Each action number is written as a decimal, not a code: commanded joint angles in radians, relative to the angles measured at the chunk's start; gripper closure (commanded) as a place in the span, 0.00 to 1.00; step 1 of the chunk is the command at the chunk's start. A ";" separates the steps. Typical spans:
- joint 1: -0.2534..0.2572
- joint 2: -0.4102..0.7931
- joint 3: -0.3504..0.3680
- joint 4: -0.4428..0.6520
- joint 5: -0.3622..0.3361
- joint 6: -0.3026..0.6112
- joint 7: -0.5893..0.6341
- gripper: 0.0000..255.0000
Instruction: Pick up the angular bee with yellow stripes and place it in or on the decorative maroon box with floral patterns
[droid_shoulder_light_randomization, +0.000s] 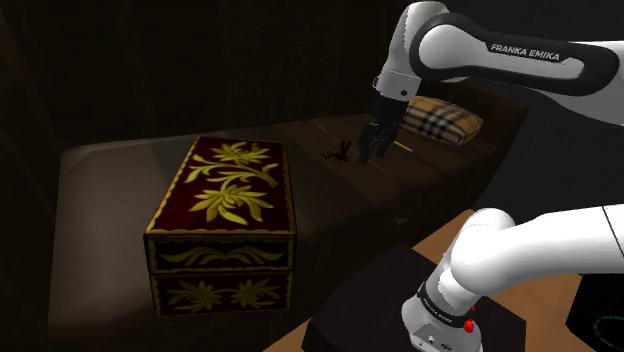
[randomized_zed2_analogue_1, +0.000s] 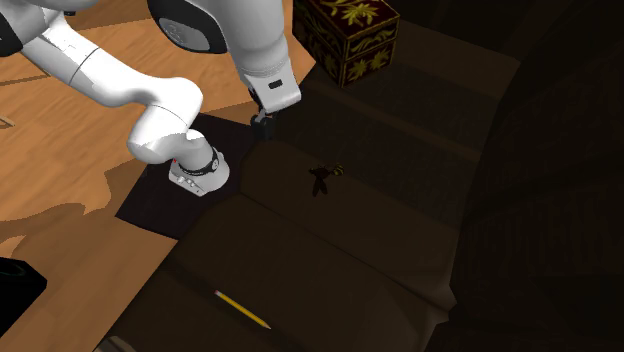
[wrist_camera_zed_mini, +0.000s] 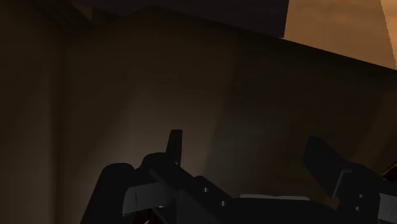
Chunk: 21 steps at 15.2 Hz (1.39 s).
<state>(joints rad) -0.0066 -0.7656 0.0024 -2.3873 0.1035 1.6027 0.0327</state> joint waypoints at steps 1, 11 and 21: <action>0.000 0.000 0.000 0.000 0.000 0.000 0.000 0.00; -0.145 0.156 0.056 -0.049 -0.045 0.404 0.267 0.00; -0.144 0.193 0.061 -0.122 -0.042 0.515 0.267 0.00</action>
<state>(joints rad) -0.1502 -0.5730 0.0639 -2.5079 0.0617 2.1149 0.2999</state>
